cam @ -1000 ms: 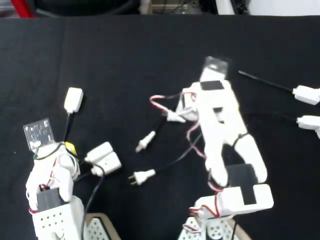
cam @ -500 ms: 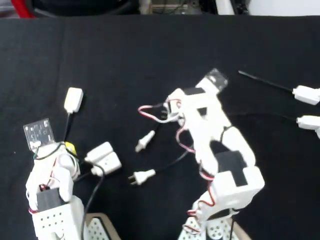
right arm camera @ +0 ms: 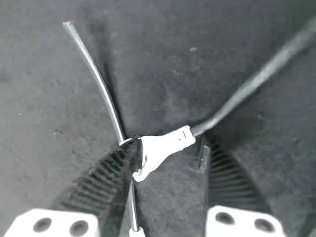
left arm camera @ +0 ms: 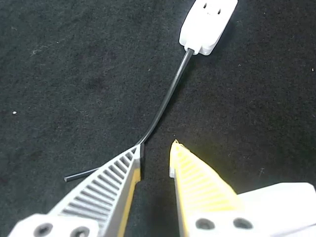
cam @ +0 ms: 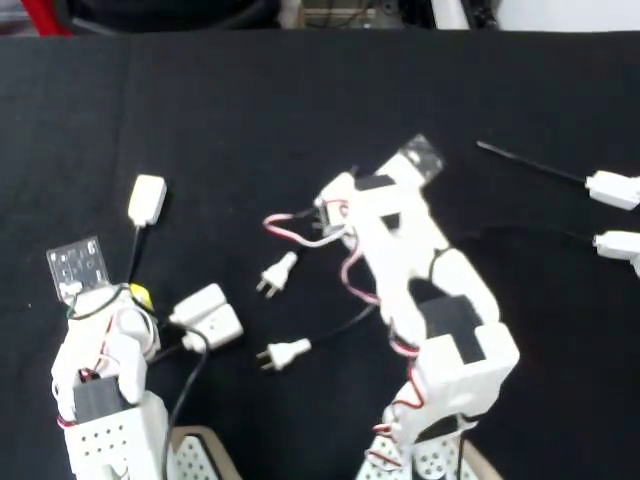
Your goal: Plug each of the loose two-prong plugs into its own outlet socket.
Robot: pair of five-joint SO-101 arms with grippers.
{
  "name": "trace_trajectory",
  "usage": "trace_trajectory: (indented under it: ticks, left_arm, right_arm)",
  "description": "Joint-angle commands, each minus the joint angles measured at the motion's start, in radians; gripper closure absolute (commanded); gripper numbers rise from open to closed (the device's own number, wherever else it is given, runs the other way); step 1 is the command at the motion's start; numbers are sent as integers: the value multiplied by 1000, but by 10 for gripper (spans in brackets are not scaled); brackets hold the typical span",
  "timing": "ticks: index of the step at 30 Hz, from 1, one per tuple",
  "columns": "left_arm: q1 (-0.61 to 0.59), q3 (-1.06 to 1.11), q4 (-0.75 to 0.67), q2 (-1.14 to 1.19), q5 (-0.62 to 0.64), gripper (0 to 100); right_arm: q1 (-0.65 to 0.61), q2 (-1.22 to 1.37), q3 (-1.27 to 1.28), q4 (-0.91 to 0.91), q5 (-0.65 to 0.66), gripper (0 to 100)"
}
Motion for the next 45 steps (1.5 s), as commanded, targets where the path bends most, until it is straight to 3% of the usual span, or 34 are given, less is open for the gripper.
trace_trajectory:
  ticks: [1,5,11,24,26,29,30,40,45]
  left_arm:
    - [2,19,2,-5,5,887]
    - [2,19,2,-5,5,887]
    - [2,19,0,-5,5,887]
    - [2,19,0,-5,5,888]
    - [2,19,0,-5,5,888]
    - [2,19,0,-5,5,888]
    - [2,19,0,-5,5,888]
    - [2,19,2,-5,5,888]
    - [2,19,2,-5,5,888]
  right_arm:
    - [-28,41,5,-41,-8,808]
    - [-28,47,-13,-48,-8,853]
    - [-23,119,-91,-37,-8,793]
    - [-8,312,-398,175,-64,795]
    - [-8,329,-430,206,-58,817]
    - [-3,344,-464,249,-52,936]
    - [-3,348,-473,262,-35,984]
    - [3,341,-549,396,270,987]
    - [17,341,-684,546,660,987]
